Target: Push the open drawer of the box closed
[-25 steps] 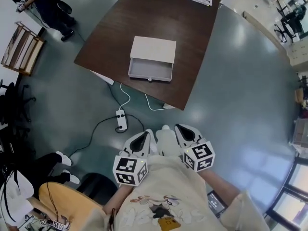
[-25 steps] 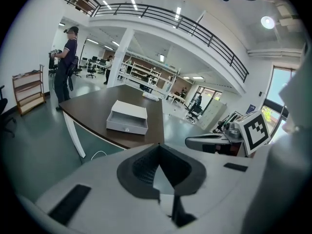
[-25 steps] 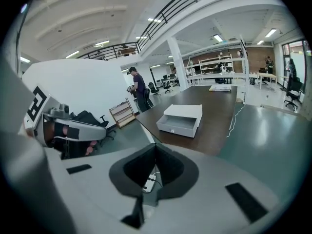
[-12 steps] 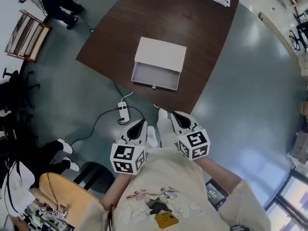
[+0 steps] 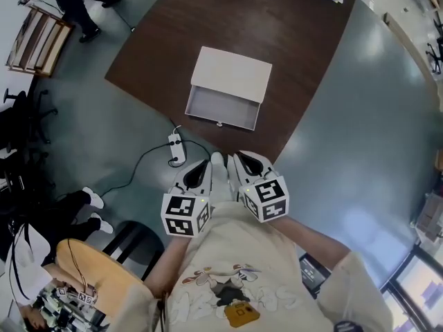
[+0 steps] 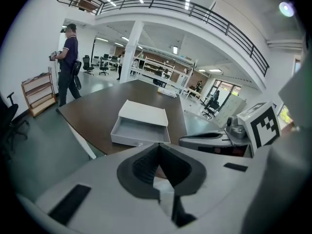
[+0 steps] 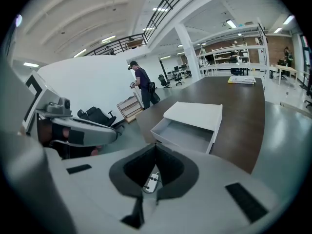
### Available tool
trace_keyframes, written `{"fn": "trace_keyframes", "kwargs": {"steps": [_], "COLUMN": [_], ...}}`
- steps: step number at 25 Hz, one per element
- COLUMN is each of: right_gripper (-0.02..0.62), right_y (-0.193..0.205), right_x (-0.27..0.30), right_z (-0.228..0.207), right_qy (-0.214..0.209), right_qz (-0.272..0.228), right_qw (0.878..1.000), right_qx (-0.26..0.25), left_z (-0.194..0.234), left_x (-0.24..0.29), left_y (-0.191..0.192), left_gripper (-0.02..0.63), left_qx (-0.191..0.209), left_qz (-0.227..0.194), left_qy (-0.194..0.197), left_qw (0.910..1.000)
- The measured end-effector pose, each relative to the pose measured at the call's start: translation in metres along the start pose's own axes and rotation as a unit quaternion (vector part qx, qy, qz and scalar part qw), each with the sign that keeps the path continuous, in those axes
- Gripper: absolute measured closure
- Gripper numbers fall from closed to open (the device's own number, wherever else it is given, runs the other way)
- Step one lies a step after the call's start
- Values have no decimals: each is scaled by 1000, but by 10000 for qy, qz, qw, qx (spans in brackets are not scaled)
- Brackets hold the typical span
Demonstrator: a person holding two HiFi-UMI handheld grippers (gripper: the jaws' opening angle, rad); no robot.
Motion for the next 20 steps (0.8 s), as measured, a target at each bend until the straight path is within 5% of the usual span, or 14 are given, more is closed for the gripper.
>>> {"fn": "trace_keyframes", "kwargs": {"steps": [12,16,20], "right_gripper": [591,591,591], "right_y": [14,10,16], "right_x": [36,45,63], "right_z": [-25,-29,-39], "right_qy": [219,244,339], "right_qz": [391,375,455], "right_qw": [9988,9988,9982], "right_qx": [172,175,216], "left_z": [20,31,40], "left_x": [65,79,104], "left_y": [10,9,23], "left_gripper": [600,600,567], "left_qx": [-120,316,285], "left_qz": [445,586,722], "left_qy": [289,-14,-21], "left_qw": [9985,9978,9970]}}
Point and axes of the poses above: the fingertips, and each gripper's own axes: x forward along the fingers, z to its left, y out of its underside, the point moved 4 cm from there along -x, backward along the fingers, and after that the axes turned 8 degrees about x, right-handed, at the moved point
